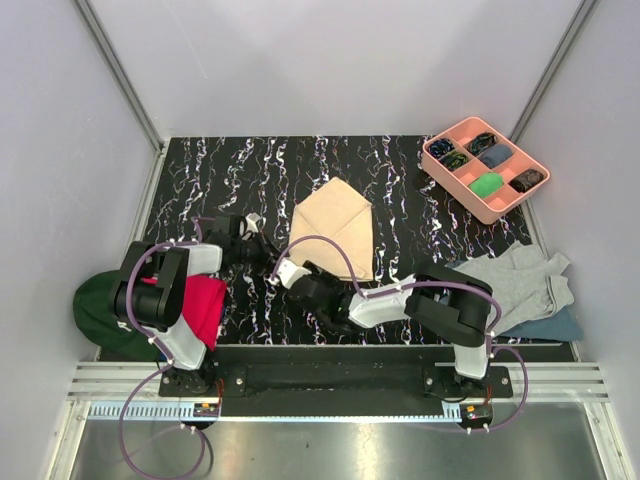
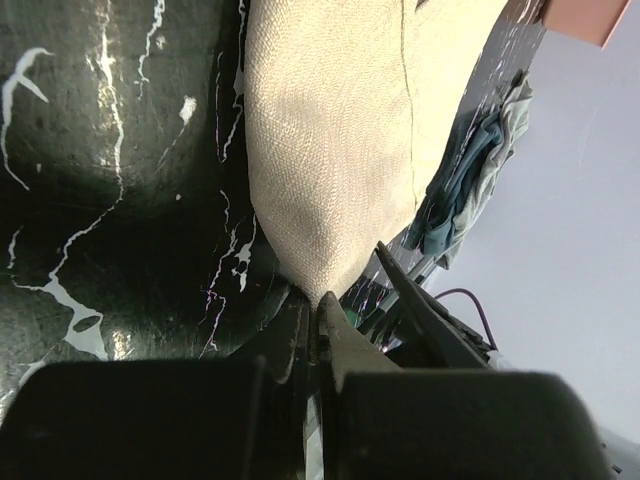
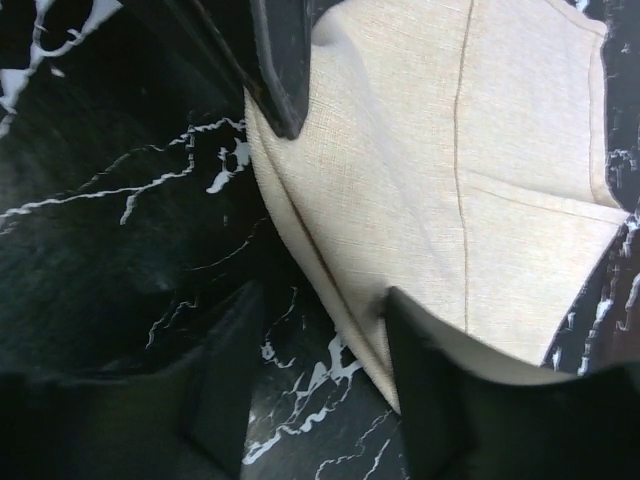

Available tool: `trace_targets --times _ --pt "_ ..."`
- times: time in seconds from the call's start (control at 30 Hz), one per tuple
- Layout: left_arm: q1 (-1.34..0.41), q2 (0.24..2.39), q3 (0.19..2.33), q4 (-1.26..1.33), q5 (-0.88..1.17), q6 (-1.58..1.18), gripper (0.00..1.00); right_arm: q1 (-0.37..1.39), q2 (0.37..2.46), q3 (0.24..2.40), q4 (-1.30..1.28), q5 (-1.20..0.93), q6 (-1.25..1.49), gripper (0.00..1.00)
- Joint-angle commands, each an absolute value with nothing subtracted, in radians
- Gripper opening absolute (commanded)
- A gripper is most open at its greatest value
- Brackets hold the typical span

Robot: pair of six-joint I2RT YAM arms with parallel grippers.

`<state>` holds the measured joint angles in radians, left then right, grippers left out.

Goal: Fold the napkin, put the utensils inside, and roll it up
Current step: Roll the napkin with the utensil

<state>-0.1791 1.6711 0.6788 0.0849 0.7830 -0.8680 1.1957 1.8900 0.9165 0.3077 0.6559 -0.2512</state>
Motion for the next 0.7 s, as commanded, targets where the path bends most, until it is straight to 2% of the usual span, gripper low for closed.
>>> trace_targets --times 0.0,0.23,0.37,0.4,0.47,0.5,0.6,0.67 --pt "-0.166 1.675 0.716 0.072 0.833 -0.839 0.0 1.201 1.925 0.957 0.402 0.772 -0.321 0.53" --pt "-0.161 1.681 0.719 0.069 0.838 -0.833 0.0 1.2 1.963 0.94 0.439 0.759 -0.36 0.34" --pt "-0.161 1.687 0.726 0.064 0.839 -0.813 0.0 1.19 1.974 0.939 0.446 0.646 -0.388 0.18" --pt "-0.161 1.687 0.727 0.061 0.838 -0.808 0.07 1.186 1.974 0.94 0.445 0.628 -0.394 0.12" --pt "-0.161 1.687 0.726 0.057 0.831 -0.804 0.19 1.17 1.971 0.948 0.416 0.568 -0.394 0.1" --pt "-0.16 1.686 0.723 0.058 0.831 -0.804 0.37 1.161 1.967 0.962 0.396 0.543 -0.385 0.07" --pt "-0.149 1.668 0.707 0.054 0.807 -0.799 0.55 1.12 1.942 0.991 0.298 0.436 -0.347 0.03" --pt "-0.14 1.64 0.696 0.052 0.77 -0.793 0.62 1.092 1.921 1.015 0.217 0.375 -0.33 0.02"
